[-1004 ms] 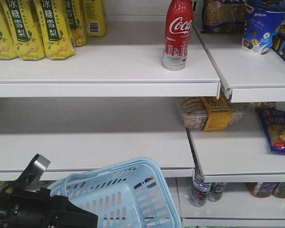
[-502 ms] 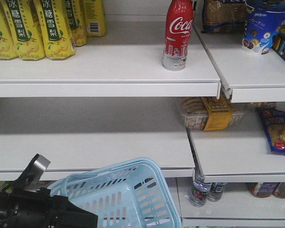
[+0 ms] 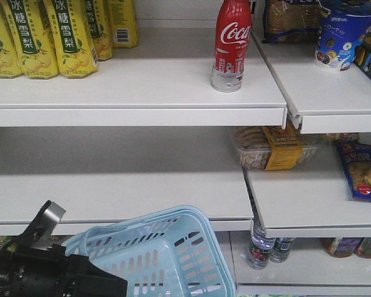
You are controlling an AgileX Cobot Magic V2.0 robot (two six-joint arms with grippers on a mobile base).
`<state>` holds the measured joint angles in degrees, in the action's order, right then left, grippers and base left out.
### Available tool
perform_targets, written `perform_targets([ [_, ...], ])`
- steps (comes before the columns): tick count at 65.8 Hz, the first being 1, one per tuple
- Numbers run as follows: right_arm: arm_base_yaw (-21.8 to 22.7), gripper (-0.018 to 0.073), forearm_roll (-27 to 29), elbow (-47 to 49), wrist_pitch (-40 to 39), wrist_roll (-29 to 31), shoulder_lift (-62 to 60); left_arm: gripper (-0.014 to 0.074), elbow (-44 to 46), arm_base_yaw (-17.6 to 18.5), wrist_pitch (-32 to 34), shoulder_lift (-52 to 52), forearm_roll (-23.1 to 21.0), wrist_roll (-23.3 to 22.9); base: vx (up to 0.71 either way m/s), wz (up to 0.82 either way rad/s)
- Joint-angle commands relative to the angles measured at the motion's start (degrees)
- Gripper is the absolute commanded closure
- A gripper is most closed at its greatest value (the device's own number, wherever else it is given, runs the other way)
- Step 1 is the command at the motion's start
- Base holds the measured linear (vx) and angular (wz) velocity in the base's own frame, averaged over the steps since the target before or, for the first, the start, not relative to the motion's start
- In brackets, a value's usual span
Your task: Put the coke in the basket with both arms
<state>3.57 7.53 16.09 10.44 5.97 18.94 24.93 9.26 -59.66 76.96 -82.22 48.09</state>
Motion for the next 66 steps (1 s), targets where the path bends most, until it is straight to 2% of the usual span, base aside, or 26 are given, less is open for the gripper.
perform_targets([
  [1,0.3,0.0569,0.2,5.4,-2.3,0.7,4.3,0.0603,1.1,0.5,-3.5,-1.5,-3.9,0.4,0.0,0.0],
  [18,0.3,0.0569,0.3,7.6,-4.6,0.6,9.3,0.0603,1.1,0.5,-3.5,-1.5,-3.9,0.4,0.0,0.0],
  [43,0.3,0.0543,0.3,7.6,-5.3,0.5,9.4,0.0603,1.1,0.5,-3.5,-1.5,-3.9,0.4,0.0,0.0],
  [50,0.3,0.0496,0.1,7.6,-5.7,0.7,9.4,0.0603,1.1,0.5,-3.5,-1.5,-3.9,0.4,0.0,0.0],
  [66,0.3,0.0312,0.1,7.6,-6.1,0.7,9.4,0.0603,1.1,0.5,-3.5,-1.5,-3.9,0.4,0.0,0.0],
])
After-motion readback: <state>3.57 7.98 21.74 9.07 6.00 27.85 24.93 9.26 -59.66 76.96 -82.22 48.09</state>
